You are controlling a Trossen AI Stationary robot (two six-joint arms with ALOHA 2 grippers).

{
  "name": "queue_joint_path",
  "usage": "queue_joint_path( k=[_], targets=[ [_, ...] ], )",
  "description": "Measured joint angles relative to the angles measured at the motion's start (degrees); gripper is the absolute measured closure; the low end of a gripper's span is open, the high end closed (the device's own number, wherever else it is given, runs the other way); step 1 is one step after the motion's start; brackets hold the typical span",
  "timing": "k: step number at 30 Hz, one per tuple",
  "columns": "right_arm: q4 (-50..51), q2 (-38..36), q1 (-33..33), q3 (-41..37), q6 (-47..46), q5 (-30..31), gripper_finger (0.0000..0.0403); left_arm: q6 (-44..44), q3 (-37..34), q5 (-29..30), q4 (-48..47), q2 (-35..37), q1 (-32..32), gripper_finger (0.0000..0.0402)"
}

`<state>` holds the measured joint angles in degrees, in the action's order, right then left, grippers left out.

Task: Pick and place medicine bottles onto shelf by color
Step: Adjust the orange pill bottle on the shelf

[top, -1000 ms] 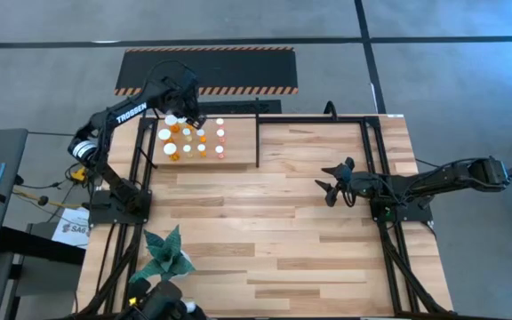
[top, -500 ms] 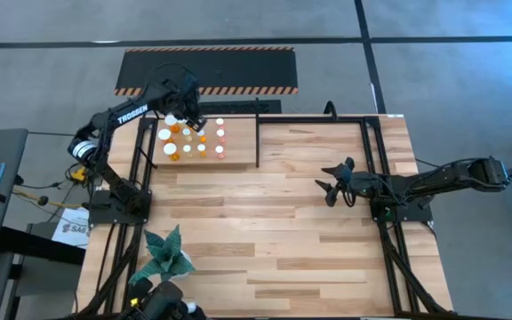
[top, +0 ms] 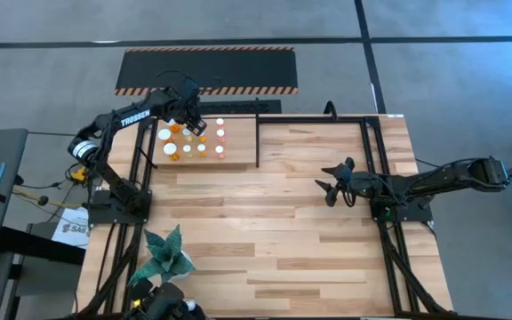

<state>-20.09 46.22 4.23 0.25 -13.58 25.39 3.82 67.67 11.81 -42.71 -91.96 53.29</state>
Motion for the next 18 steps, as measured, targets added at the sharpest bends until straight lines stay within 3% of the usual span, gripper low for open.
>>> queue_joint_path(
  k=[18],
  targets=[
    [0.0, 0.0, 0.0, 0.0, 0.0, 0.0, 0.0132, 1.1, -0.5, 1.1, 0.7, 0.0, 0.0, 0.0189]
  ],
)
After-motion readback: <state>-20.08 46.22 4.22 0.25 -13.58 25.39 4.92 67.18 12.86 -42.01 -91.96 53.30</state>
